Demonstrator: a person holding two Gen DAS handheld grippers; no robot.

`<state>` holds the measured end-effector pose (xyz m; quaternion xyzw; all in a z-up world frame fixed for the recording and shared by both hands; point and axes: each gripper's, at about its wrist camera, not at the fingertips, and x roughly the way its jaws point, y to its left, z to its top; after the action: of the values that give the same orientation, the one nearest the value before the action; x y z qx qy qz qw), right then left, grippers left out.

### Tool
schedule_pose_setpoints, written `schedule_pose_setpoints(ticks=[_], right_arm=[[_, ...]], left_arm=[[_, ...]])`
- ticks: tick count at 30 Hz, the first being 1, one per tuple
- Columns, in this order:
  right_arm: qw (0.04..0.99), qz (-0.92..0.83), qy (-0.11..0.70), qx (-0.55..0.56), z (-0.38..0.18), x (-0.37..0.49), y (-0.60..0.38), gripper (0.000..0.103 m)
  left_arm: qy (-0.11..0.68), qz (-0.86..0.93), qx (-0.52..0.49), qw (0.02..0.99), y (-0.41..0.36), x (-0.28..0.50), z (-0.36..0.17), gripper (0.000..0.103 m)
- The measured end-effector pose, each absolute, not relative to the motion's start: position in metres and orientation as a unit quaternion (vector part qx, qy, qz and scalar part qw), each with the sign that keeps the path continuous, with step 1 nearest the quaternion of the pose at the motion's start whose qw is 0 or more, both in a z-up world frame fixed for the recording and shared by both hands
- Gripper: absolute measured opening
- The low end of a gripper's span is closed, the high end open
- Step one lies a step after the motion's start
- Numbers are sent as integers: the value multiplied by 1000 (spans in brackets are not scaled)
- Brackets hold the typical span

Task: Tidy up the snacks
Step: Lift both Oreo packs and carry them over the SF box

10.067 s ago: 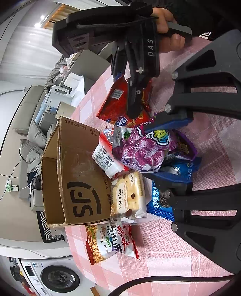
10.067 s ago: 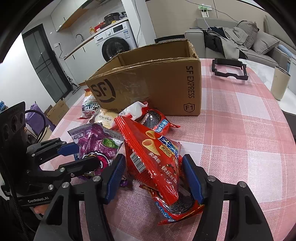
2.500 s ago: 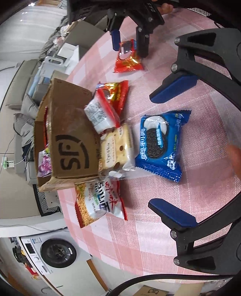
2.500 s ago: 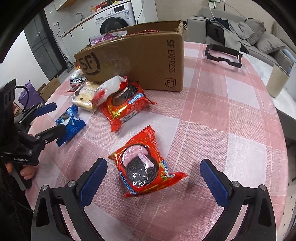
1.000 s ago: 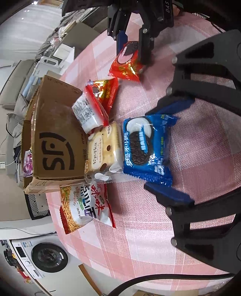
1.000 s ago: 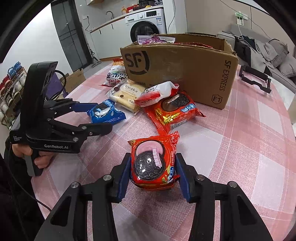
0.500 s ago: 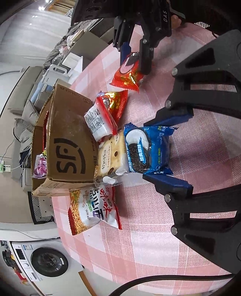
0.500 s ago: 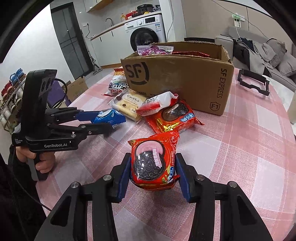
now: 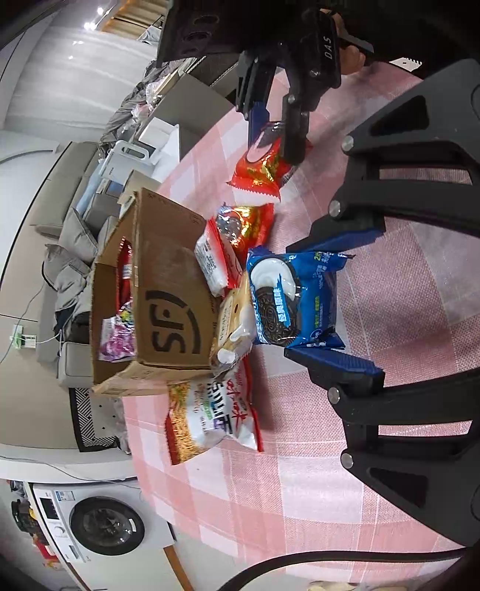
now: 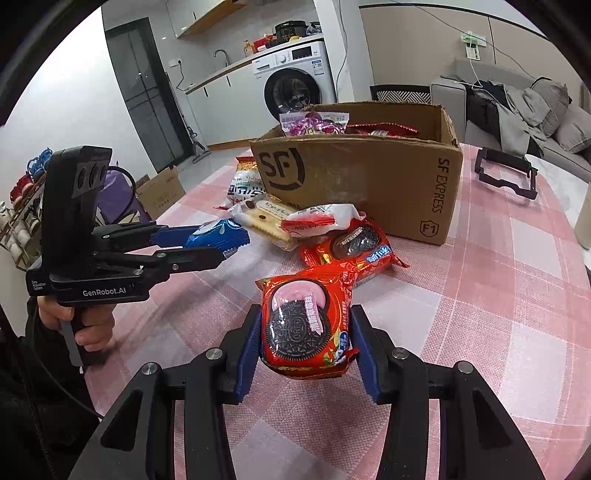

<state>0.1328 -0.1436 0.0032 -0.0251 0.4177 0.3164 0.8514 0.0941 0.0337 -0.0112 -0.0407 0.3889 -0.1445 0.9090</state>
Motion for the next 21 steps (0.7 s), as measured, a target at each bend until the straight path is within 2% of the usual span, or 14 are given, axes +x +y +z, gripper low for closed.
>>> schedule_pose_setpoints(ticks=[21], right_arm=[[881,289,374,31,34,137,-163,47]], left_arm=[[349,-130,-46,927,52,59,42,44]])
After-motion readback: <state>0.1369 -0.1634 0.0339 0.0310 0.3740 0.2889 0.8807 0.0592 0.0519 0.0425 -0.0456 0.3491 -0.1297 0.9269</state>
